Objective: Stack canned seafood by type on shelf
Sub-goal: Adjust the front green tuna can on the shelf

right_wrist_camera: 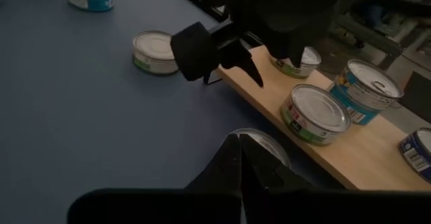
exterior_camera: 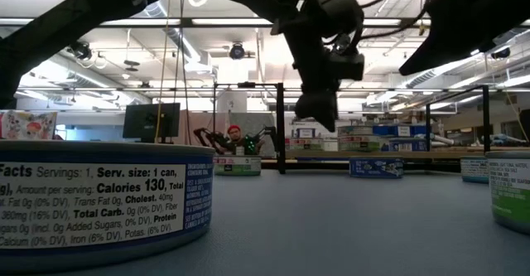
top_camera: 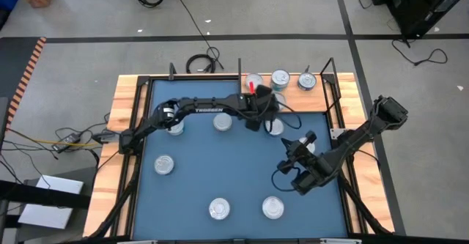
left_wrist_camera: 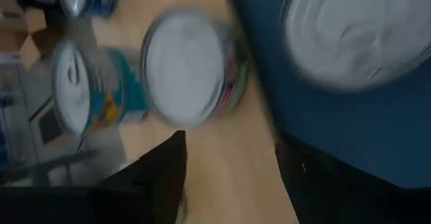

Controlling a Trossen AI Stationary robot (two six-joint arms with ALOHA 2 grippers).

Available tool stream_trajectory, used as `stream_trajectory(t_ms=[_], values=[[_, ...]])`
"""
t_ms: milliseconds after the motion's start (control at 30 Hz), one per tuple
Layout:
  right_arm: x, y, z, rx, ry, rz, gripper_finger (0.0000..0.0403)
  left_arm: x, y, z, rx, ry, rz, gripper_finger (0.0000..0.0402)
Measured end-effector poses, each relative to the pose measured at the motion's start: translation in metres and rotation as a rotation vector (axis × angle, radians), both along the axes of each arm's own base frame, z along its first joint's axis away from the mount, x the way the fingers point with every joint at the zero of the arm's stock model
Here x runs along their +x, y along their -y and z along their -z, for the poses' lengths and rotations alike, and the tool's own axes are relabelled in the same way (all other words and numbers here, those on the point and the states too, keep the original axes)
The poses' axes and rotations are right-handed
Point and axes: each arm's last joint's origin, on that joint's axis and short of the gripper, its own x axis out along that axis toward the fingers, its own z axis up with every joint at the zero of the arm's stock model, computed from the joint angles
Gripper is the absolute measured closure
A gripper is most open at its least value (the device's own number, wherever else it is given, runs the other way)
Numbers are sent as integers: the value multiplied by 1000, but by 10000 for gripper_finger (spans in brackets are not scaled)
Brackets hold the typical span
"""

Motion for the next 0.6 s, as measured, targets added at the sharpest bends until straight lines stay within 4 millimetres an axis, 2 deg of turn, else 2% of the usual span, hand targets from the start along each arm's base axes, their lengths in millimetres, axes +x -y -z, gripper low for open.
stream_trajectory(t_ms=[200,467,600], values=[[-10,-8,-8,37,17,-52,402,6,4,-3,-63,75,48,240],[-21,-10,-21,65,51,-94,402,12,-5,-9,-197,252,9,383],[-22,-9,-23,62,50,-97,402,16,-11,-11,-204,324,-26,394]])
